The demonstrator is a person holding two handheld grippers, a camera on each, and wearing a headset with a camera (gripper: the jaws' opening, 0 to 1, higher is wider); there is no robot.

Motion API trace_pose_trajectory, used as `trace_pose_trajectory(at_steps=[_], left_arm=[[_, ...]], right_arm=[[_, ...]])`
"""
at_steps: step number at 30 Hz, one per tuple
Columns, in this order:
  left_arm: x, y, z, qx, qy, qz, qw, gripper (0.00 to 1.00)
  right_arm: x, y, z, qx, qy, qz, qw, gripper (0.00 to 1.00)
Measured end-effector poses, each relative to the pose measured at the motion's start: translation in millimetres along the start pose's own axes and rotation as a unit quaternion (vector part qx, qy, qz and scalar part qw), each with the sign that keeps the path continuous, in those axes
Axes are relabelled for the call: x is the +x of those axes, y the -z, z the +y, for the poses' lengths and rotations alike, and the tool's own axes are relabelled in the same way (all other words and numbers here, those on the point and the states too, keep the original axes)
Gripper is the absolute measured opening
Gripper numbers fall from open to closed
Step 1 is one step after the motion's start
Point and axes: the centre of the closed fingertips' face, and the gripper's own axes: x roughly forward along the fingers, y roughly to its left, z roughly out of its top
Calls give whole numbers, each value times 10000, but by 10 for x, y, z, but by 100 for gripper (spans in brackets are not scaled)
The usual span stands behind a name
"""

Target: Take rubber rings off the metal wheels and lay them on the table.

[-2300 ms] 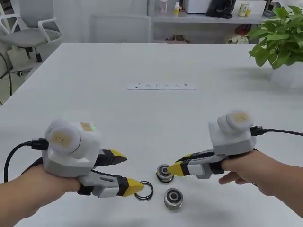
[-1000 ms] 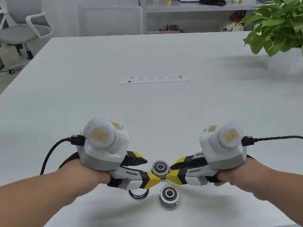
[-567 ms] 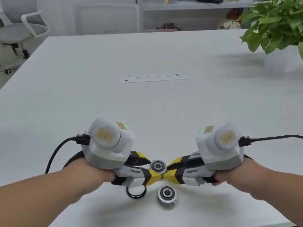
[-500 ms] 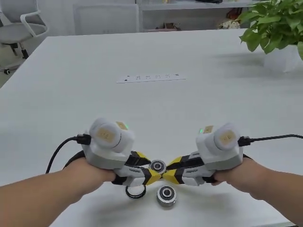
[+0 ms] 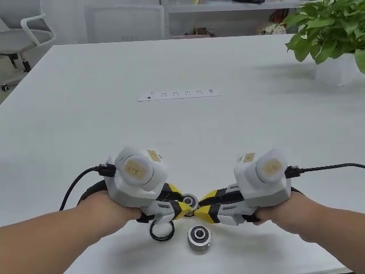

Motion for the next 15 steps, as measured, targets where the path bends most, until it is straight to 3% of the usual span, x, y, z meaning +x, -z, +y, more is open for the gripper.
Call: trace_pose_trajectory(at_steps=[5, 8, 9, 12, 15], left_arm=[[17, -3, 28, -210, -51, -37, 9998, 16], [15, -41, 39, -237, -111, -187, 9995, 14], [-3, -12, 34, -282, -118, -111, 9995, 14], [-9, -29, 43, -343, -130, -161, 9992, 14], [-9, -25, 38, -396, -175, -179, 9989, 14]], right_arm=[[1, 0, 1, -1, 3, 2, 10000, 11], [1, 0, 1, 11, 13, -8, 10000, 11], [0, 1, 1, 39, 16, -12, 10000, 11], [-3, -3, -7, 141, 29, -39, 9999, 9], [-14, 25, -33, 698, 45, -96, 9975, 0]])
